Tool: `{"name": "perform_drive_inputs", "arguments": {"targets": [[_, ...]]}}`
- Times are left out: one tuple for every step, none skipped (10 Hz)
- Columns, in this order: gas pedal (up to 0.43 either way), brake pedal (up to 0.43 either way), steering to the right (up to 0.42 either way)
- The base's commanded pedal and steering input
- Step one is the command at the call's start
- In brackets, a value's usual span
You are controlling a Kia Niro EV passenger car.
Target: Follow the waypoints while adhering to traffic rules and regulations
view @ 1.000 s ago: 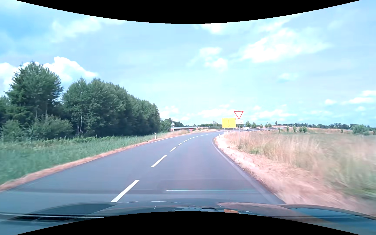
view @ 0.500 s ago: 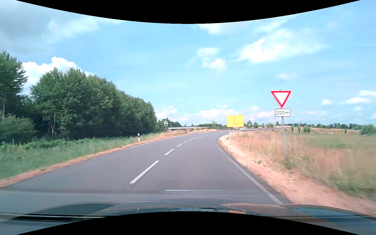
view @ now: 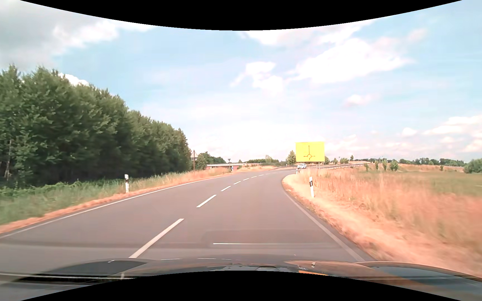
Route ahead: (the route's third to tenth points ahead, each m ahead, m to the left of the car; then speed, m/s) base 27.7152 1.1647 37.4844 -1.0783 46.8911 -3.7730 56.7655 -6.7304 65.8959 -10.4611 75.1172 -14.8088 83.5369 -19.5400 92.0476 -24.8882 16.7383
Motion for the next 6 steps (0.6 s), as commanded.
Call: {"name": "perform_drive_inputs", "arguments": {"targets": [[0.157, 0.000, 0.021], [0.157, 0.000, 0.023], [0.157, 0.000, 0.024], [0.157, 0.000, 0.024], [0.157, 0.000, 0.024], [0.157, 0.000, 0.024]]}}
